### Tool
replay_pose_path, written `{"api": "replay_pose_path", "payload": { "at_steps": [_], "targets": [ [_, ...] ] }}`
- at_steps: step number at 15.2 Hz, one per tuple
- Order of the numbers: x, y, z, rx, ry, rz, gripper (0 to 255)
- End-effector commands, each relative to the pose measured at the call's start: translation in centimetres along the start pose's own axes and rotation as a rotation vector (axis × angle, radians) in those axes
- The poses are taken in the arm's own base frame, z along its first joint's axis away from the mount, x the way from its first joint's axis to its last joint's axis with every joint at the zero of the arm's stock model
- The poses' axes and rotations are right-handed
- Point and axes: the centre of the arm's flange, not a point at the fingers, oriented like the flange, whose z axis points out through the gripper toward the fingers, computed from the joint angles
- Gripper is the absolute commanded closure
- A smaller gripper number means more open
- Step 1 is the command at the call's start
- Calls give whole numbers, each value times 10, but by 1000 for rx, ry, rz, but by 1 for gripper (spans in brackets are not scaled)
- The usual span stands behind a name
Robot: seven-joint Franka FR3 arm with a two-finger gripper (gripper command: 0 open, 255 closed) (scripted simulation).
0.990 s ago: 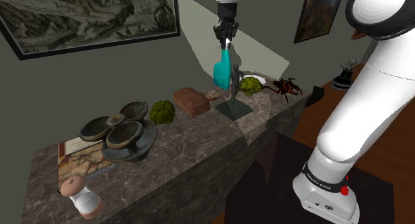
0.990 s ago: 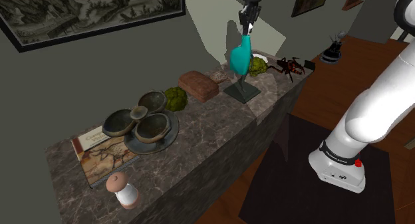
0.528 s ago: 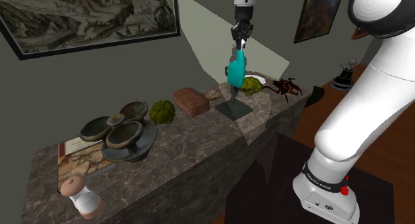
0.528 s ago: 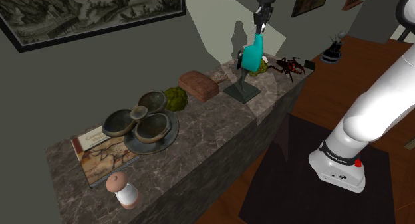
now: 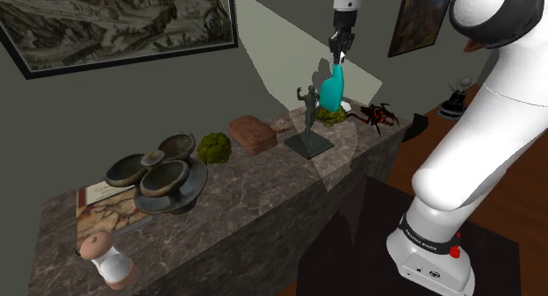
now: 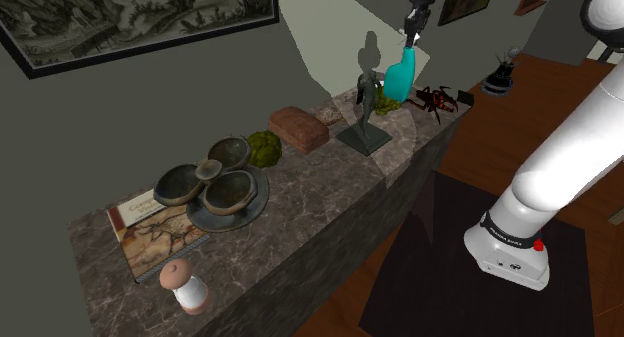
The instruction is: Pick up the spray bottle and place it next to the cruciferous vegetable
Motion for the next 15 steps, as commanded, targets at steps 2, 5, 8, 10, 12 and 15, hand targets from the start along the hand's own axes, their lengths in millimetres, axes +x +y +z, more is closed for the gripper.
{"api": "replay_pose_path", "payload": {
  "at_steps": [2,5,8,10,12,15],
  "targets": [
    [-6,39,7,0,0,-2,255],
    [-14,78,12,0,0,-2,255],
    [-21,116,17,0,0,-2,255],
    [-26,142,21,0,0,-2,255],
    [-31,168,24,0,0,-2,255],
    [-38,206,30,0,0,-2,255]
  ]
}}
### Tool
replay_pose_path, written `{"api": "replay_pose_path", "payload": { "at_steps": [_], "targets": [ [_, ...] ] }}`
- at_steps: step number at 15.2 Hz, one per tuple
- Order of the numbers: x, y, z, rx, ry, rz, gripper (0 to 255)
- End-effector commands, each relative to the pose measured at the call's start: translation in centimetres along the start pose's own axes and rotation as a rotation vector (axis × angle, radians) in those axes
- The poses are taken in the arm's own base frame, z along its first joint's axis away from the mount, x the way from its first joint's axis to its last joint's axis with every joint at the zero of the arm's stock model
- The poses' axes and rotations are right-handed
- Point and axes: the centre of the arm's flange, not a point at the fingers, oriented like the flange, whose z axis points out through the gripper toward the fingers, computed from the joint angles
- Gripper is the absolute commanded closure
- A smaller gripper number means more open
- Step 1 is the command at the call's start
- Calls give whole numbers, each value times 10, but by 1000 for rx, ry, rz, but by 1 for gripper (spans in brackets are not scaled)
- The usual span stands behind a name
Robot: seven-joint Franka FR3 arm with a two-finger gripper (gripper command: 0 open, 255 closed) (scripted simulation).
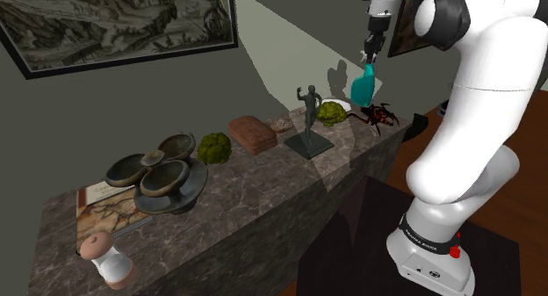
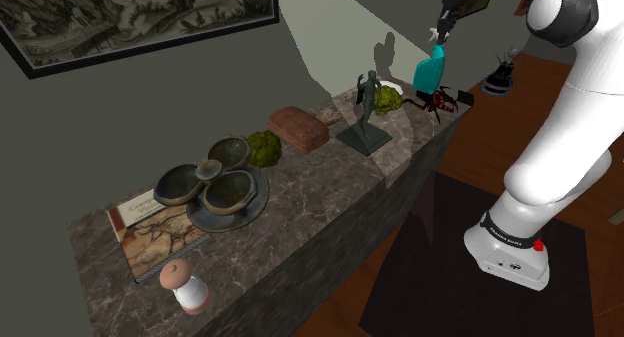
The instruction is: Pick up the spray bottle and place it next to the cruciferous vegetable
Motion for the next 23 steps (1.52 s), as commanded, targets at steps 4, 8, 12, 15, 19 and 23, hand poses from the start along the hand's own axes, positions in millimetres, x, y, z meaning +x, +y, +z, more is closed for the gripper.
{"api": "replay_pose_path", "payload": {
  "at_steps": [4,8,12,15,19,23],
  "targets": [
    [-12,65,8,-1,1,-2,255],
    [-17,91,22,-1,1,-2,255],
    [-17,91,43,-1,1,-2,255],
    [-17,91,59,-1,1,-2,255],
    [-17,91,80,-1,1,-2,255],
    [-16,91,101,-1,1,-2,255]
  ]
}}
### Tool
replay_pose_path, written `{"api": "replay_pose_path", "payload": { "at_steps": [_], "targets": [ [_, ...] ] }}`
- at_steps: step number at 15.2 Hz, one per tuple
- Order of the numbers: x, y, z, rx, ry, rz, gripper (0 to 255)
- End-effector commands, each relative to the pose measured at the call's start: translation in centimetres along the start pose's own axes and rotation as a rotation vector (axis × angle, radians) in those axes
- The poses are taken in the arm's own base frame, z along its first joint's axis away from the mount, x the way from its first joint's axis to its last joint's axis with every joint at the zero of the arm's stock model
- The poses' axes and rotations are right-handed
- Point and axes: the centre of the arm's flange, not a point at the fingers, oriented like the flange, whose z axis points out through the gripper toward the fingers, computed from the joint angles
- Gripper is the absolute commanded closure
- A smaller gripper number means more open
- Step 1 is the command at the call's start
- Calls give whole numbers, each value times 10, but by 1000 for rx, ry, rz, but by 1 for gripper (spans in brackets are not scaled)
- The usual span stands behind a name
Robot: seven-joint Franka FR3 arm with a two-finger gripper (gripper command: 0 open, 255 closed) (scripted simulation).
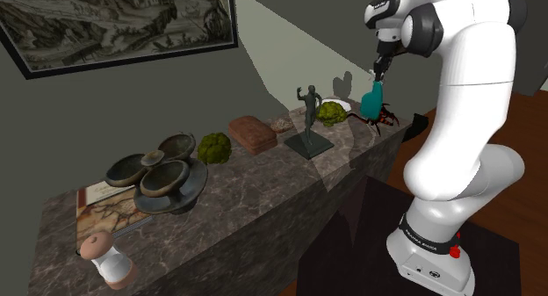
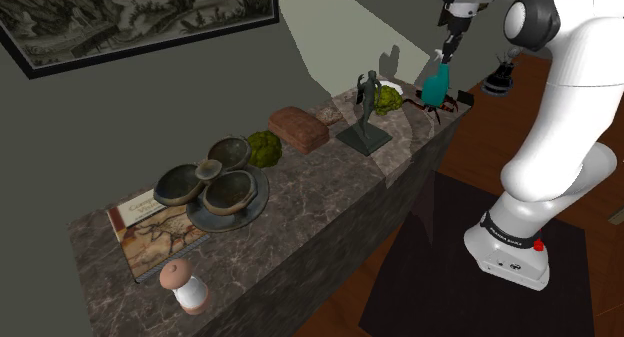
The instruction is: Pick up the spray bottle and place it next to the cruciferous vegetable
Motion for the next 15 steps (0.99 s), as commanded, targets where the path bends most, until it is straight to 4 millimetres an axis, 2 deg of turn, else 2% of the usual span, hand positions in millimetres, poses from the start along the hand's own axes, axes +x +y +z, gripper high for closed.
{"api": "replay_pose_path", "payload": {
  "at_steps": [1,15],
  "targets": [
    [0,1,11,0,0,0,255],
    [1,1,85,0,0,0,255]
  ]
}}
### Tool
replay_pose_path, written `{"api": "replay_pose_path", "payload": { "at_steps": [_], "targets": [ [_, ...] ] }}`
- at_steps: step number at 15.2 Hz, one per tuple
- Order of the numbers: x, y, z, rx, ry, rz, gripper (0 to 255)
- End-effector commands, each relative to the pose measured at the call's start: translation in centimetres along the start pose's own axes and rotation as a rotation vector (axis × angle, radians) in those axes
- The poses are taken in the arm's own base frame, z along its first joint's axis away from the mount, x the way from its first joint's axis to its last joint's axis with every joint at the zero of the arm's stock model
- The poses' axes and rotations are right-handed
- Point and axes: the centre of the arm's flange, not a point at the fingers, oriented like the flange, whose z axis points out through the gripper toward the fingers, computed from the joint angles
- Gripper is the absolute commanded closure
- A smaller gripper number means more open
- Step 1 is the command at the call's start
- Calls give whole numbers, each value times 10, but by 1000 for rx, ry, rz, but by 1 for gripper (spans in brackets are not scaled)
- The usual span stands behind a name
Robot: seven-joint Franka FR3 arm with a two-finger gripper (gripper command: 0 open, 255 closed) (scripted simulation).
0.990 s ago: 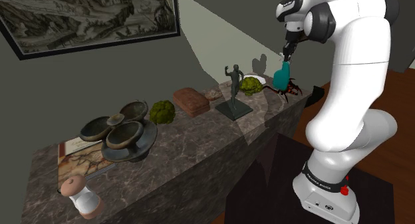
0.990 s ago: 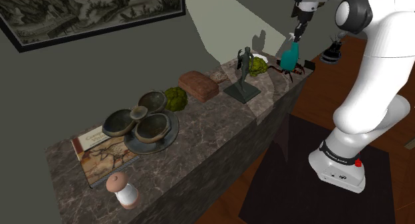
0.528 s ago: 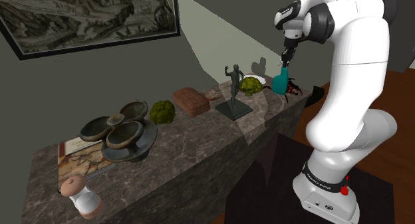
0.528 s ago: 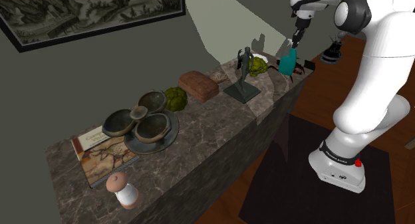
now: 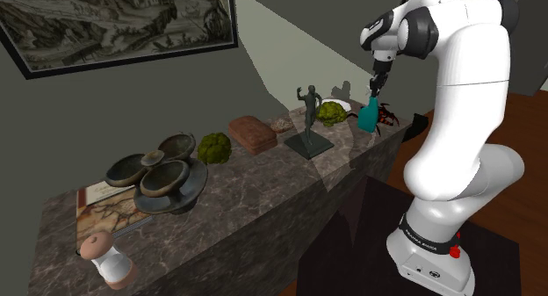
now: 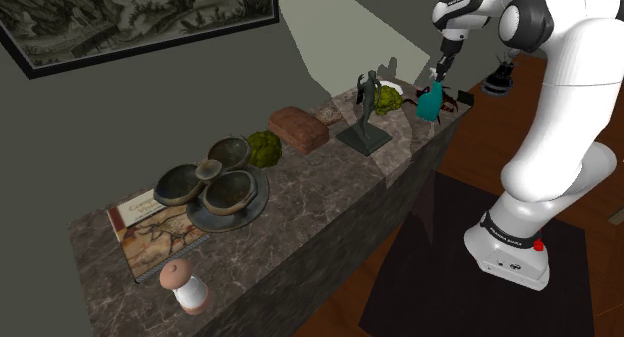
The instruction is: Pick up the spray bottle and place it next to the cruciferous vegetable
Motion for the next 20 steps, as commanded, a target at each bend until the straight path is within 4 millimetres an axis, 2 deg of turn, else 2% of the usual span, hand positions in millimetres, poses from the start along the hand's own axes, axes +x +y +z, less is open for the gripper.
{"api": "replay_pose_path", "payload": {
  "at_steps": [1,7,15,16,20],
  "targets": [
    [1,0,11,0,0,0,255],
    [1,0,44,0,0,0,255],
    [1,0,44,0,0,0,255],
    [1,0,44,0,0,0,0],
    [1,0,44,0,0,0,0]
  ]
}}
